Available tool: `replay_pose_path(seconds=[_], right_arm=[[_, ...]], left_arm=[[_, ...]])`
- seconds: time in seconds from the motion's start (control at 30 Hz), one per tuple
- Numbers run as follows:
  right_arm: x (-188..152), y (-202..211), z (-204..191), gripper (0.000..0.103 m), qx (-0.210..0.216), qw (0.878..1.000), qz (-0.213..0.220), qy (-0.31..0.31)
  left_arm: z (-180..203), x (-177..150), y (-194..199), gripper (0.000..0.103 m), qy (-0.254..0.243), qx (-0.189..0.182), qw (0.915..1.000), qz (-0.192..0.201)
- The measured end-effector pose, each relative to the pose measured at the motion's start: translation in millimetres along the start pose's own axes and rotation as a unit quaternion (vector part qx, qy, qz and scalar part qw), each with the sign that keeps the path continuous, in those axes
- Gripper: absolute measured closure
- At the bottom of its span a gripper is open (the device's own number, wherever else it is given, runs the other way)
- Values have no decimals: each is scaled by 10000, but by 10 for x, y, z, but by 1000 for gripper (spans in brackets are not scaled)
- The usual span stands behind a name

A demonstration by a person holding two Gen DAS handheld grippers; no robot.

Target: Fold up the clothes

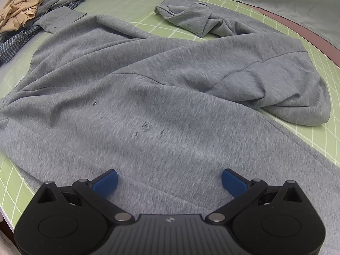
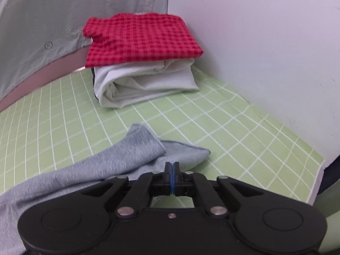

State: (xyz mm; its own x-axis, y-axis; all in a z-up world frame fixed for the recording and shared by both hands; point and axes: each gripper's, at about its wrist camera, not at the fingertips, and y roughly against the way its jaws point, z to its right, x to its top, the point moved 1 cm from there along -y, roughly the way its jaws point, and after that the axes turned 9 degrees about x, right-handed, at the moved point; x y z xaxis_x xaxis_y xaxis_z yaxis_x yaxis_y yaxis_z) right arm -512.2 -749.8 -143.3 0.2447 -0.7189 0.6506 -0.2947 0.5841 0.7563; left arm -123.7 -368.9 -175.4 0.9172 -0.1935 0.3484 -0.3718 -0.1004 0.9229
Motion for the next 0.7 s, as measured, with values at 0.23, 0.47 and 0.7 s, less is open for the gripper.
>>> replay_pose_path(seconds=[0.23, 0.47, 0.7], right_arm=[[-172, -56, 5, 75, -162, 9998, -96, -6], [-53, -231, -449, 62, 660, 9959, -296, 545], [-144, -404, -797, 56, 484, 9831, -540, 1678]], left_arm=[[2, -2, 5, 0, -19, -8, 10000, -10], [-3, -23, 11, 0, -2, -6, 10000, 13], [-8, -39, 14, 0, -1, -6, 10000, 5]])
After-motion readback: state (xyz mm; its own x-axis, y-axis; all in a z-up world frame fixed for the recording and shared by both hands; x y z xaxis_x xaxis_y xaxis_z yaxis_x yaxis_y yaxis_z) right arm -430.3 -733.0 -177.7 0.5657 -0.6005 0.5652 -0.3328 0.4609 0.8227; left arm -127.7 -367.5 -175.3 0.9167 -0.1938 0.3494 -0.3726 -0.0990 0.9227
